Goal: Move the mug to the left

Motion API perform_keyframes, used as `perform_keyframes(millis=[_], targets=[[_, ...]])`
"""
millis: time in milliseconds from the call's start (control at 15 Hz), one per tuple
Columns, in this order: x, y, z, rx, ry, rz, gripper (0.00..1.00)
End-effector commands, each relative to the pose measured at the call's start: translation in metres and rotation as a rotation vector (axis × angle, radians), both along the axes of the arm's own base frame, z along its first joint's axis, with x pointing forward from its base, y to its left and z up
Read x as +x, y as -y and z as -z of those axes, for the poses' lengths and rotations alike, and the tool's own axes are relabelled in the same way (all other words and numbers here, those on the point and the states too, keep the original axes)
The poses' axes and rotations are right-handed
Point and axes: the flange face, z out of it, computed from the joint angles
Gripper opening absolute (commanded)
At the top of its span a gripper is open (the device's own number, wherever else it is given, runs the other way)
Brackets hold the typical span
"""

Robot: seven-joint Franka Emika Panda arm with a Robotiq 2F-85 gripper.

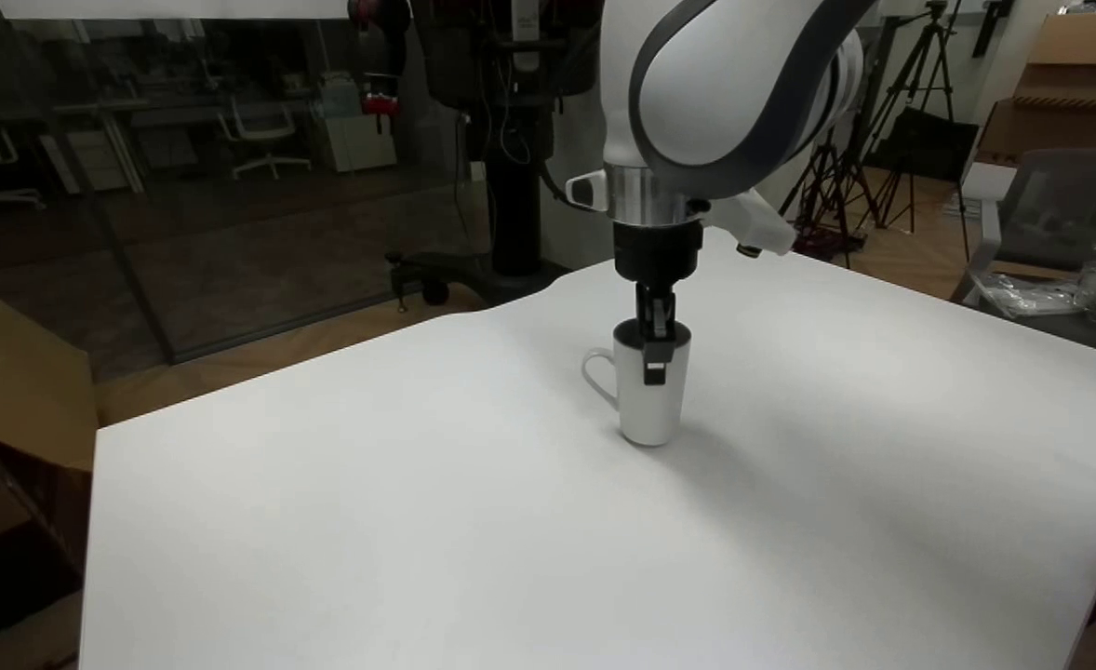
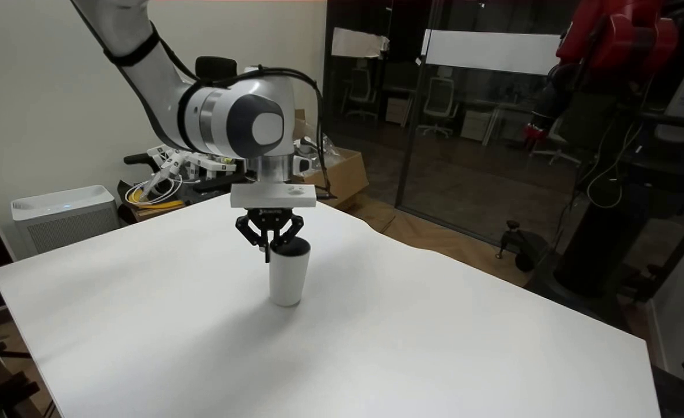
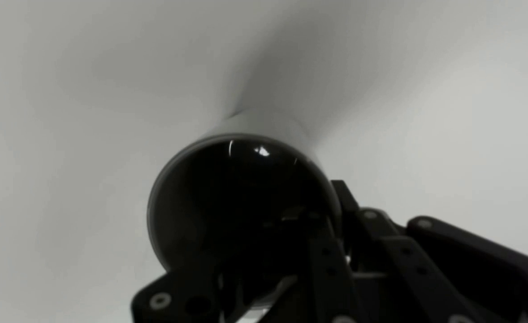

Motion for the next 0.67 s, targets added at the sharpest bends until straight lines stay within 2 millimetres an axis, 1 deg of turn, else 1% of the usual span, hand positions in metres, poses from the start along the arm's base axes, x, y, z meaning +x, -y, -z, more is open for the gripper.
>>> perform_keyframes(millis=[0, 267, 600], targets=[[-0.0041, -0.0102, -0.0123, -0.01, 0.015, 0.034, 0.03], [-0.0067, -0.0143, -0.0067, -0.012, 0.018, 0.053, 0.03], [-0.0085, -0.0151, -0.0057, -0.01, 0.019, 0.075, 0.03]])
